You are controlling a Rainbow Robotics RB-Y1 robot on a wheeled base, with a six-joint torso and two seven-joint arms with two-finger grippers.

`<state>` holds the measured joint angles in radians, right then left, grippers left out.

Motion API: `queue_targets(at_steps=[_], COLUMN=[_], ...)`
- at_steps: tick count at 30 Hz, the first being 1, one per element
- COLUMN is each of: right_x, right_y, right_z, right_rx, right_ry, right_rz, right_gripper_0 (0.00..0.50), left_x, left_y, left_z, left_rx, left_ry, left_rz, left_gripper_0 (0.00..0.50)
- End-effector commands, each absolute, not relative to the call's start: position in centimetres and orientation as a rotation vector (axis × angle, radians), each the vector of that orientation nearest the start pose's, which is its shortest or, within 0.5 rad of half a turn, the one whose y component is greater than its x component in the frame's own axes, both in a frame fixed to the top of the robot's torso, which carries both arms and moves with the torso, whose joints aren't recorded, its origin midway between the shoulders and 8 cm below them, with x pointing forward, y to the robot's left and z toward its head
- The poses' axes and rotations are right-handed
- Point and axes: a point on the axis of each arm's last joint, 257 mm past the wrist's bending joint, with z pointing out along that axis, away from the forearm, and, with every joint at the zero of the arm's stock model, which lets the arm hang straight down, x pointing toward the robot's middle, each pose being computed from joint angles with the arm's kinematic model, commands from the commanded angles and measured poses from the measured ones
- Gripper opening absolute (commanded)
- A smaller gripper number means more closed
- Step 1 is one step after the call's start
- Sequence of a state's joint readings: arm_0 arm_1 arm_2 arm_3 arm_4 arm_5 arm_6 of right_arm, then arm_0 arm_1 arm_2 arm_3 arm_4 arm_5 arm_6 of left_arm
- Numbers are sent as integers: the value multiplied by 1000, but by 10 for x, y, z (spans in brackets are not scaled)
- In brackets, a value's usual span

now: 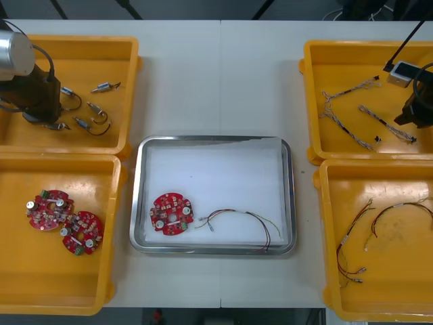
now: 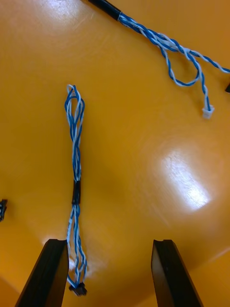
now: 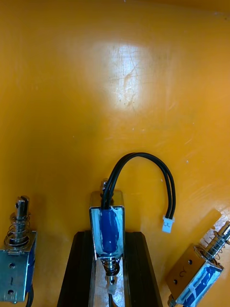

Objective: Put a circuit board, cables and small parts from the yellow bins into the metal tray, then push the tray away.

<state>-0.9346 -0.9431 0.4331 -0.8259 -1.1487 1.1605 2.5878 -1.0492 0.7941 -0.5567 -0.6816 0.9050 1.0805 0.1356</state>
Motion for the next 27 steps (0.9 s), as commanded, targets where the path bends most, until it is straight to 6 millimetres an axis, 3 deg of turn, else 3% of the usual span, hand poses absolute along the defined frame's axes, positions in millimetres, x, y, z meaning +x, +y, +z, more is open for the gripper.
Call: queue_targets(at_steps=[1, 13, 20, 27], right_x=[613, 619, 618, 614], right_y=[-411, -399, -398, -399], right_z=[-170, -193, -201, -207], right_rx=[-1113, -1091, -1099, -1105], right_ry=[2298, 2304, 2315, 2333], right_rz=[-239, -222, -227, -231], right_gripper_0=[500, 500, 500, 500], left_x=[617, 582, 549, 525], left_y=[423, 430, 413, 389], left_z=[-194, -136, -102, -84], left_rx=[-1891, -1603, -1383, -1152], left_ry=[1835, 2114, 2321, 2463], left_rz=[-369, -188, -146, -79], left_gripper_0=[0, 0, 0, 0])
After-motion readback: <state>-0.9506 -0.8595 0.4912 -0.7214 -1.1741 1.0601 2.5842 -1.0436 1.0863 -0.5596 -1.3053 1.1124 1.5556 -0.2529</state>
